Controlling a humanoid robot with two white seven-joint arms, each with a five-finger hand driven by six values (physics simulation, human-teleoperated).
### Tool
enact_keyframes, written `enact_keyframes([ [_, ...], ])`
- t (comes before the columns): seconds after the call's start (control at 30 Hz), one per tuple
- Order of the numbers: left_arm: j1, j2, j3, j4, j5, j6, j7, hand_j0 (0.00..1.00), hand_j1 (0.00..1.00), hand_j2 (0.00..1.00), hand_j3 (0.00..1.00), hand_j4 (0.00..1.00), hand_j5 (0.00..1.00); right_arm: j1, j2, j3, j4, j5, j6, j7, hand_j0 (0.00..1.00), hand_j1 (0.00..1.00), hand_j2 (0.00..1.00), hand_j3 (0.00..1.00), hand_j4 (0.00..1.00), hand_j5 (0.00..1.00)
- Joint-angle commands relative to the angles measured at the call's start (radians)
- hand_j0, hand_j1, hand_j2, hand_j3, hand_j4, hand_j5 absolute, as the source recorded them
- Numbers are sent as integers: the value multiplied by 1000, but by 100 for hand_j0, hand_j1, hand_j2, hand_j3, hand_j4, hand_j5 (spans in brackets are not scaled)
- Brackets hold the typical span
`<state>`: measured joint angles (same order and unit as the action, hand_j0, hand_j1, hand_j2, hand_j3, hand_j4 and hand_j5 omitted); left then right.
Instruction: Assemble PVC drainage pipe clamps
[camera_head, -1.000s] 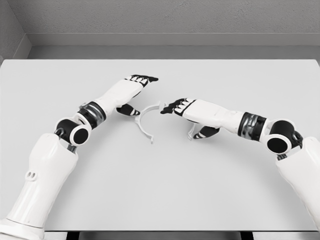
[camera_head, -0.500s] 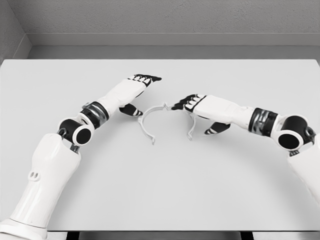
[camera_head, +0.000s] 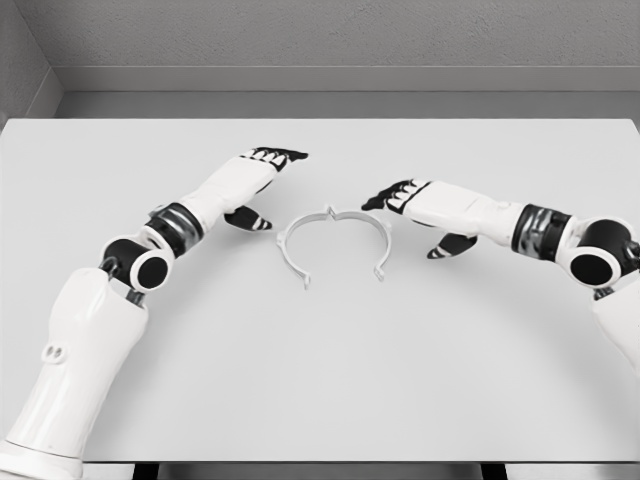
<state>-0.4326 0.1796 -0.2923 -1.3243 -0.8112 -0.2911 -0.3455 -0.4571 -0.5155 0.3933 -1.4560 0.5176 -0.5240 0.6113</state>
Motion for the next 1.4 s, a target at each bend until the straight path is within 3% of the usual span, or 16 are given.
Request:
enact_keyframes([
  [0.0,0,6,4,-1,6,-2,0,100,100,100,100,100,100,0,8,12,20,-5,2,0,100,100,100,100,100,100],
  [0.17,12,6,2,-20,6,-7,2,100,100,100,100,100,100,-2,54,12,52,4,2,0,100,100,100,100,100,100],
  [0.6,43,8,-2,-44,6,-10,2,100,100,100,100,100,100,-12,114,29,48,10,6,0,100,100,100,100,100,100],
  [1.37,41,-3,-10,-39,4,-8,2,100,100,100,100,100,100,-11,123,56,40,10,7,0,100,100,100,100,100,100],
])
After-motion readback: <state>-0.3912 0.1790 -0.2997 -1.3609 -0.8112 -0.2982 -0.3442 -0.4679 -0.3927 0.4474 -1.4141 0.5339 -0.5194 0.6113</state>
